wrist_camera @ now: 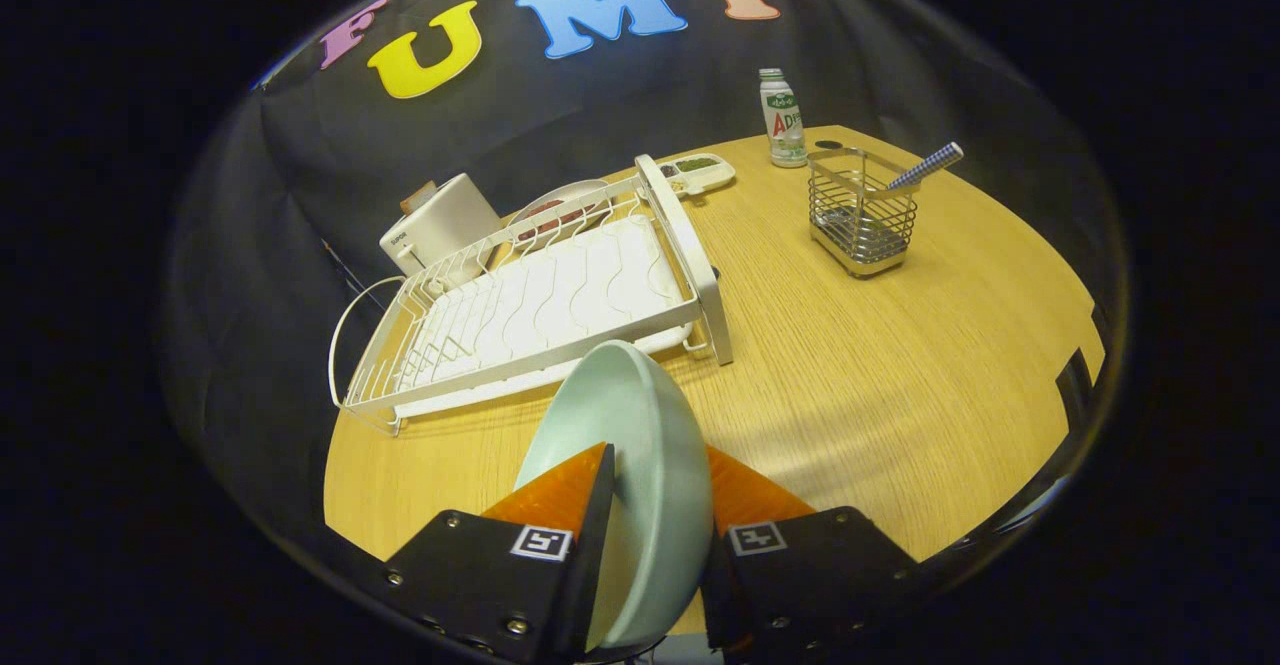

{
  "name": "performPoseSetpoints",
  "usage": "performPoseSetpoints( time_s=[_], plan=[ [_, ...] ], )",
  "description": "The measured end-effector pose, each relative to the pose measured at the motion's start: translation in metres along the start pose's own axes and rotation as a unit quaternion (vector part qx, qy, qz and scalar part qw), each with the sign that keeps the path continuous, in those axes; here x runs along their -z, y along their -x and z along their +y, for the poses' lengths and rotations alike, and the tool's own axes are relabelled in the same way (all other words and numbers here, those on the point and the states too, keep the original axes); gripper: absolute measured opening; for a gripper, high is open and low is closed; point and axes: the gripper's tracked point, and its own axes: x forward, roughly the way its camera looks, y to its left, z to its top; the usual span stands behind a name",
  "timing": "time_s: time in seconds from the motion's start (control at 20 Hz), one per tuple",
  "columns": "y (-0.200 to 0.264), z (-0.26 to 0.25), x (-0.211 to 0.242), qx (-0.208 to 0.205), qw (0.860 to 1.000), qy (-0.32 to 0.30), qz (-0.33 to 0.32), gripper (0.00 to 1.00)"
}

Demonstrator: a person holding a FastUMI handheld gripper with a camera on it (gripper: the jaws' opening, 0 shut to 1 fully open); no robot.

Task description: Take the plate from the dish rack, then take the spoon from the basket and place it into the plate.

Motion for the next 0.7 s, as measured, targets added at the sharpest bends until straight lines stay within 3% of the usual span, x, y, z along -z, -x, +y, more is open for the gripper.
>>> performPoseSetpoints(
  time_s=[0.05, 0.15, 0.2, 0.7],
  plan=[
    [-0.003, -0.007, 0.004, 0.010, 1.000, 0.005, 0.006, 0.44],
    [-0.004, -0.014, 0.011, 0.020, 1.000, 0.014, 0.015, 0.57],
    [-0.006, -0.018, 0.014, 0.024, 0.999, 0.018, 0.018, 0.72],
    [0.001, -0.022, 0.007, 0.030, 0.999, 0.033, -0.002, 0.72]
  ],
)
